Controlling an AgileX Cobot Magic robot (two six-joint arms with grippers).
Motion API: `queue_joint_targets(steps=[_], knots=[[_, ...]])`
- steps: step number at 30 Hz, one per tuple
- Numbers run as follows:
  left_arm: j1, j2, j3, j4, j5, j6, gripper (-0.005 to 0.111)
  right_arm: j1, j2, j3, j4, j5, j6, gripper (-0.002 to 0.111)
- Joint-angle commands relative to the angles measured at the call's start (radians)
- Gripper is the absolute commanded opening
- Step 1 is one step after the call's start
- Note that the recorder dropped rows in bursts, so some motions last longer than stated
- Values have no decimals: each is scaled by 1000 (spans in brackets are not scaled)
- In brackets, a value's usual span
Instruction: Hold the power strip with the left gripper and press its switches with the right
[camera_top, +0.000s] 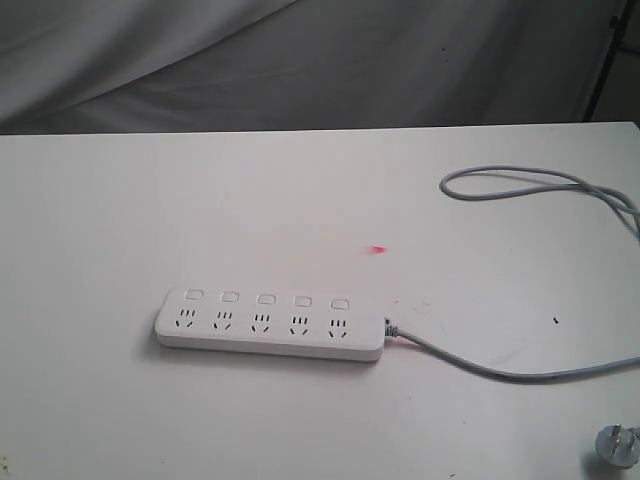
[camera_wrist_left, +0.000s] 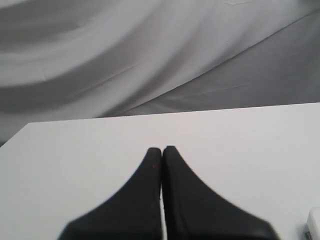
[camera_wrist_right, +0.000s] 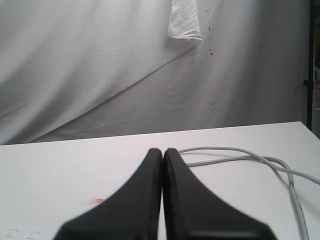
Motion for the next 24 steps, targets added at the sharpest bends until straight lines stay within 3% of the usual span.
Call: queue_joint_targets(steps=[1,7,24], knots=[[24,-107,93,-4,-11,-65,1,1,-4,4,0,0,-2,0],[24,-170,180,-4,-15,-99,1,1,-4,4,0,0,-2,0],[24,-170,180,12,9,-92,1,1,-4,4,0,0,-2,0]])
